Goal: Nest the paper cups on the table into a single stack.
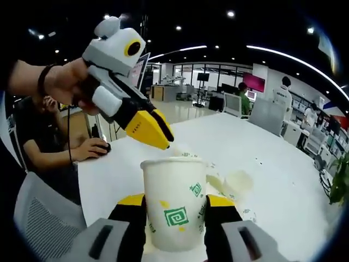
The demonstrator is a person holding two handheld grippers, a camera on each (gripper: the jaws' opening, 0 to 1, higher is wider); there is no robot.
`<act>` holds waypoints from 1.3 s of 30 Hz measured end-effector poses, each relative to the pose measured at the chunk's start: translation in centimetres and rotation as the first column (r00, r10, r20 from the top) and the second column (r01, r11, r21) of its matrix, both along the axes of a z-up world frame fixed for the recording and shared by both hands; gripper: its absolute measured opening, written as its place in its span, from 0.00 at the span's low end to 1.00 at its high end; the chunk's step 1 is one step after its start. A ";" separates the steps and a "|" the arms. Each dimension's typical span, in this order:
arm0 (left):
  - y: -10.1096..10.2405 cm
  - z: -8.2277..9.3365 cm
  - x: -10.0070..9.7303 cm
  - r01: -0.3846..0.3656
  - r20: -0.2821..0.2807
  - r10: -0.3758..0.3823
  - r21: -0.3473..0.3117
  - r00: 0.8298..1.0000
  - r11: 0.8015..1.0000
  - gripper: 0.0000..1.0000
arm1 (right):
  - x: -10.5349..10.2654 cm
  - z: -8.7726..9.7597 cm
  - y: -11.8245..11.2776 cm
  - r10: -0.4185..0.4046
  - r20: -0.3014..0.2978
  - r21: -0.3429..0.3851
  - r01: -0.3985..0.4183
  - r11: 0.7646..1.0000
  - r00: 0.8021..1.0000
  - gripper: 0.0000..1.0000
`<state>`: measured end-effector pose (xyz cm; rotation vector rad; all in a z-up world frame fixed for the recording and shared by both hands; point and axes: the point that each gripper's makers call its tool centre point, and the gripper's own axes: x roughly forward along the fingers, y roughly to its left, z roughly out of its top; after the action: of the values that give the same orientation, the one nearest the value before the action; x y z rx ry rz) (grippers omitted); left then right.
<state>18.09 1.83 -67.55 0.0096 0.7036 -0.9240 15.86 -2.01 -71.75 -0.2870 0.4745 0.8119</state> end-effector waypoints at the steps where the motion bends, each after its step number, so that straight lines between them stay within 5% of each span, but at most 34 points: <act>1: 0.1 -0.2 0.1 -0.002 -0.007 0.002 -0.002 1.000 1.000 0.15 | 0.0 0.2 0.1 0.002 0.004 0.003 -0.002 1.000 1.000 0.40; 8: -0.1 -1.7 0.4 0.008 -0.079 -0.011 -0.034 0.997 0.999 0.14 | -0.6 1.1 0.8 0.051 0.052 -0.002 -0.051 0.999 0.997 0.40; 11: -0.6 -2.1 -1.0 0.030 -0.199 -0.051 -0.105 0.979 0.994 0.12 | -1.0 1.0 0.9 0.099 0.080 -0.060 -0.094 0.994 0.992 0.40; 19: -0.7 -2.2 -1.3 0.038 -0.231 -0.069 -0.132 0.970 0.990 0.01 | -1.6 1.6 1.4 0.136 0.106 -0.064 -0.130 0.990 0.985 0.40; 27: -0.7 -2.6 -1.8 0.010 -0.260 -0.051 -0.156 0.964 0.988 0.00 | -1.9 1.5 1.4 0.137 0.097 -0.055 -0.132 0.990 0.986 0.40; 39: -0.2 -0.8 -1.5 0.001 -0.223 -0.044 -0.187 0.974 0.982 0.00 | -2.1 1.1 1.5 0.131 0.080 -0.036 -0.129 0.991 0.988 0.40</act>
<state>16.55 1.64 -68.38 -0.2574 0.8263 -1.0197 13.73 -0.54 -70.69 -0.3813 0.3943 0.9166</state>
